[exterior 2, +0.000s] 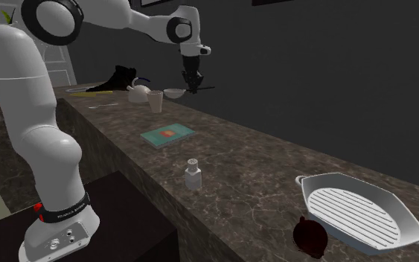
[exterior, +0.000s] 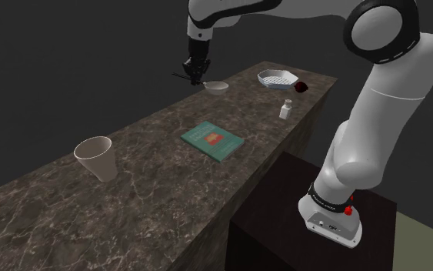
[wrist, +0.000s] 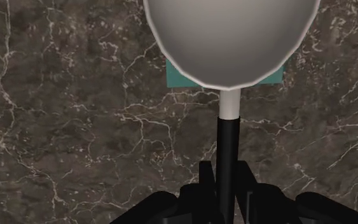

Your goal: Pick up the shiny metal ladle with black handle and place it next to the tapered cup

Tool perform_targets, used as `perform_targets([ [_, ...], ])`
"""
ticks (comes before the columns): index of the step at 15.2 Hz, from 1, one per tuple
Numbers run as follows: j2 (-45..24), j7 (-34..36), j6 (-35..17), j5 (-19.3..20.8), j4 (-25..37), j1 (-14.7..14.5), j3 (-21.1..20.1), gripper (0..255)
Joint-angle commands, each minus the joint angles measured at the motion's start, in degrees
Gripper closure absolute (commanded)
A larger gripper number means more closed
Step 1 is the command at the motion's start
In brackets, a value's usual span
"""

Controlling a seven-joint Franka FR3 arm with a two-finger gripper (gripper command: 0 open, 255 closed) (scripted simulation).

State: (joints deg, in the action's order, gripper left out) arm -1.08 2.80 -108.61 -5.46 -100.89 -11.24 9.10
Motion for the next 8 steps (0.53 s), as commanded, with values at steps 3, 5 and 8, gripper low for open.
perform_targets([
  [3, -2.52, 5.22, 0.08, 0.36, 3.05, -2.57, -2.42, 255],
  [5, -4.13, 7.69, 0.29, 0.59, 5.05, -3.84, -3.52, 255],
  [8, -6.94, 11.31, 0.85, 1.01, 8.67, -5.77, -5.02, 255],
])
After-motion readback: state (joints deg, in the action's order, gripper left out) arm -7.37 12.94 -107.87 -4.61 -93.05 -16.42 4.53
